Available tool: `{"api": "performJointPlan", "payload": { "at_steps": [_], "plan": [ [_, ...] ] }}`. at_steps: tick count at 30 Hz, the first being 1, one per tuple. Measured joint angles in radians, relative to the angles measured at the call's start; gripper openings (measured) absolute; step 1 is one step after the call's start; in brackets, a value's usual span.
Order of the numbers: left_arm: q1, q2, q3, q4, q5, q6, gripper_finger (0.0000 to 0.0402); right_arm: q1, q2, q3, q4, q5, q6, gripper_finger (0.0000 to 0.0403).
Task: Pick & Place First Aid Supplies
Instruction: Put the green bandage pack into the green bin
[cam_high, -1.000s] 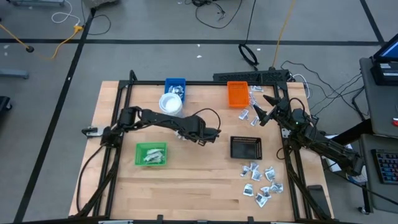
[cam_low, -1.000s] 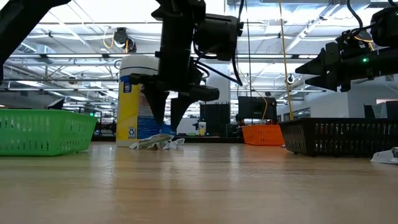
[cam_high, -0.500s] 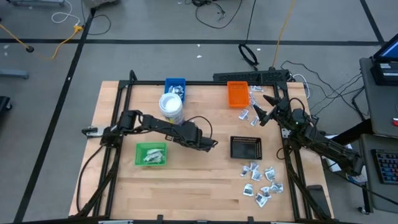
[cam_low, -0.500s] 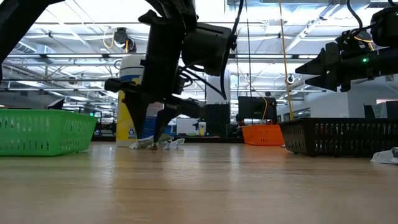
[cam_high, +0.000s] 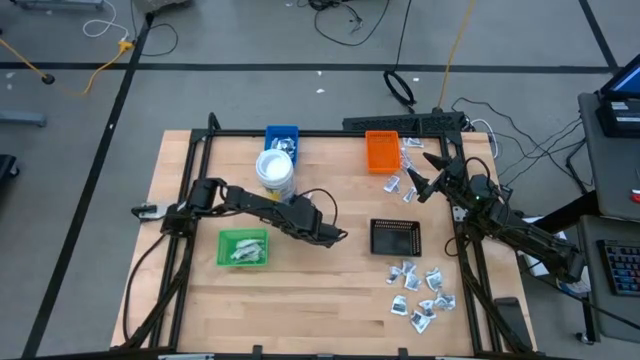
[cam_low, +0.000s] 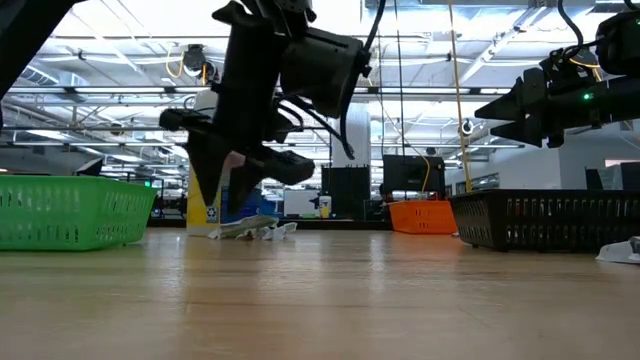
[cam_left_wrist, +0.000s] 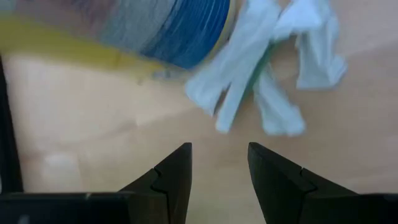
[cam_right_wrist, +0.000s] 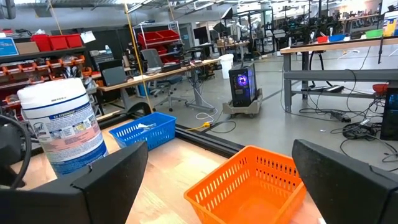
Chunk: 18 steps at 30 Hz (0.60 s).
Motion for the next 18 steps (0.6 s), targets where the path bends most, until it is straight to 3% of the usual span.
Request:
{"api": "performJointPlan", "payload": {
  "at_steps": [18],
  "plan": [
    [0.000,0.000,-0.103,0.136,-0.112,0.194,0.0159,0.000,0.000,0.000,0.000,0.000,0.000,0.0393]
  ]
}}
